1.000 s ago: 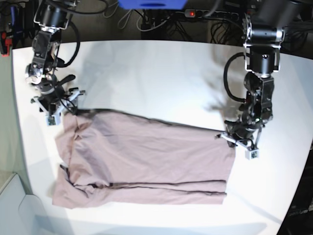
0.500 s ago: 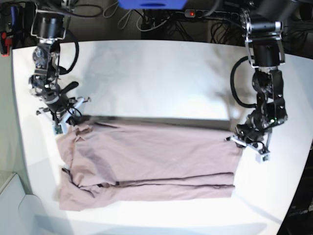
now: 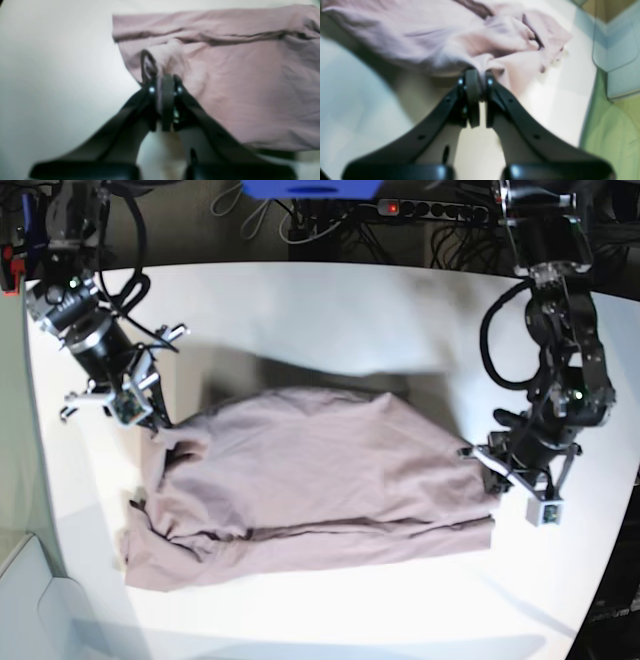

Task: Layout the t-shirt on the table in an organized manner, then fold the t-shirt properly
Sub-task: 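Grasp the folded edge with both grippers and pull it taut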

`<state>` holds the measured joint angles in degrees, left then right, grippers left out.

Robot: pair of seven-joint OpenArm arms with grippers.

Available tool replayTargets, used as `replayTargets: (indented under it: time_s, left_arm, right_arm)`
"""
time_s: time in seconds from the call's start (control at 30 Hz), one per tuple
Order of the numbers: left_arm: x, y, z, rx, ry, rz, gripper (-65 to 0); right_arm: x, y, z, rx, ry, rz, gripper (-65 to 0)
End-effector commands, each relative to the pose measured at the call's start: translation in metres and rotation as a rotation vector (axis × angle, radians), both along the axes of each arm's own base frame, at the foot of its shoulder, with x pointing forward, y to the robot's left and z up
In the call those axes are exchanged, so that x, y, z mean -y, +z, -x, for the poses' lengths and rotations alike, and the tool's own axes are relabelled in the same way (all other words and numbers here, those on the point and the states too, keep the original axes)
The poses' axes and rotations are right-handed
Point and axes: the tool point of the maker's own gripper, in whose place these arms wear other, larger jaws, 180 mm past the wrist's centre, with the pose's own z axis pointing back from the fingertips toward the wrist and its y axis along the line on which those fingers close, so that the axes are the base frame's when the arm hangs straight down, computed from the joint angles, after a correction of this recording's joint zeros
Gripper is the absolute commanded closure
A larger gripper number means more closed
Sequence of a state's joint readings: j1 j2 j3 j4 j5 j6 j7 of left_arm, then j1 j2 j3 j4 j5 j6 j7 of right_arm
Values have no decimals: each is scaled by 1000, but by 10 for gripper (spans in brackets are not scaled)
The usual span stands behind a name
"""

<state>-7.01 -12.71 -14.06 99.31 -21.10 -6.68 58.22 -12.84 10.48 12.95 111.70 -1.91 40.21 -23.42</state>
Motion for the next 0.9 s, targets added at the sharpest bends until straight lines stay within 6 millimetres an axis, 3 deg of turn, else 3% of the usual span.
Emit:
replayTargets:
  time_s: [0.0,0.17,0.4,0.47,0.6,0.67,0.77,0.87]
  left_arm:
    - [-6,11,-16,34,14,5,0]
    - [-27,-23,-45,-87,87,75,0]
    - [-94,-26,-53,-107,273,168,0]
    - [-103,-26,-51,-116,284,155,0]
    - [-116,-28,-45,-133,300,137,0]
    - [-116,-42,-32,-165,300,130,0]
    - [-113,-57,-14,-197,296,118,0]
    - [-106,-77,14,-265,279,108,0]
  right_arm:
    - [2,11,-13,44,0,-15,0]
    - [25,5,-61,-18,-81,10,0]
    - [82,22,-106,-48,-207,61,0]
    - [91,22,-110,-61,-223,69,0]
    - [99,13,-103,-100,-235,95,0]
    - [98,3,-94,-129,-233,102,0]
    - [93,-11,-65,-168,-220,140,0]
    - [71,-17,-31,-174,-181,151,0]
